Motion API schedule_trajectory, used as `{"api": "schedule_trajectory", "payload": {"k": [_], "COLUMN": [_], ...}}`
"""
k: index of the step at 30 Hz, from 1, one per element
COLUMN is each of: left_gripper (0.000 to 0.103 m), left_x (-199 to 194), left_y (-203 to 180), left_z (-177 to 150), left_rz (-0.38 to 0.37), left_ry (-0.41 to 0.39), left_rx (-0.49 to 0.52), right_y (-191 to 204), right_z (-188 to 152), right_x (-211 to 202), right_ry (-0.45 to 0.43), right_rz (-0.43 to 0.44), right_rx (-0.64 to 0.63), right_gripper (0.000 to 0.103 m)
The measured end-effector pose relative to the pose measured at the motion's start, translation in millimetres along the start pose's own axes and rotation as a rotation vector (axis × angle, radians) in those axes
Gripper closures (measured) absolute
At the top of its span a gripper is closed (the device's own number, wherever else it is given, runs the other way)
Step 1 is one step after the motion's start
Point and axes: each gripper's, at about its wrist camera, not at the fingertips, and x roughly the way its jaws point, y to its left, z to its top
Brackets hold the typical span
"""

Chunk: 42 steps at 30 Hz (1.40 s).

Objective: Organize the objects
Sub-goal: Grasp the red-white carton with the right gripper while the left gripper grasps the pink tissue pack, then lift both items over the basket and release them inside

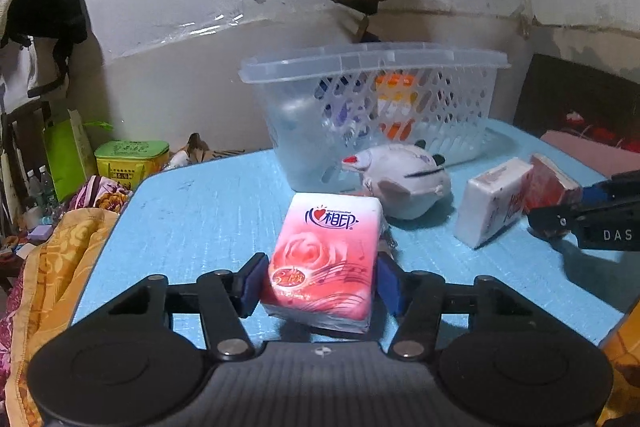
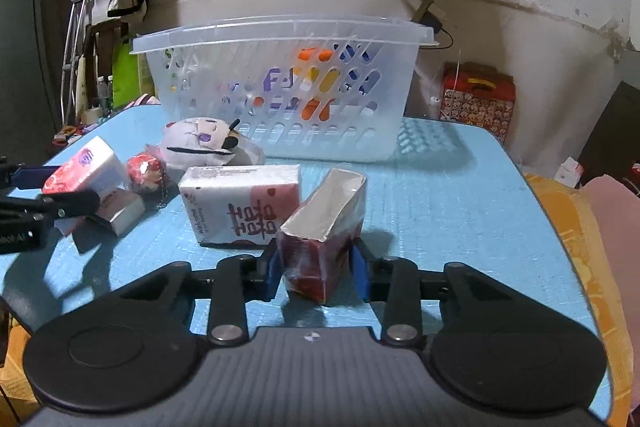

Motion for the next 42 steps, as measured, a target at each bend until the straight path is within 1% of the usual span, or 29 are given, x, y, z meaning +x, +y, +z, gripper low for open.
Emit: {"api": "schedule_trajectory", "payload": {"k": [6, 9, 21, 31, 36, 42], "left_gripper": [0.042, 0.042, 0.042, 0.042, 0.042, 0.042], "left_x": [-15, -17, -27, -36, -44, -47], "left_y": [0, -4, -9, -7, -6, -6], "left_z": [9, 11, 19, 25, 32, 36], "left_rz": [-0.010, -0.024, -0.033, -0.042, -0.044, -0.044], "left_ry": [-0.064, -0.074, -0.119, -0.154, -0.187, -0.193], "left_rx": [-0.020, -0.015, -0.024, -0.049, -0.061, -0.072], "right_y": [-11, -13, -13, -15, -14, -15], "right_z": [8, 10, 21, 27, 30, 30], "right_x": [-16, -22, -42, -55, -64, -63], "right_ry": [-0.059, -0.092, -0.177, -0.218, -0.252, -0.245], "right_rz": [0.013, 0.012, 0.040, 0.075, 0.090, 0.095], "right_rx": [0.027, 0.022, 0.011, 0.045, 0.046, 0.048], "right_gripper": [0.068, 0.069, 0.071, 0.071, 0.072, 0.072]}}
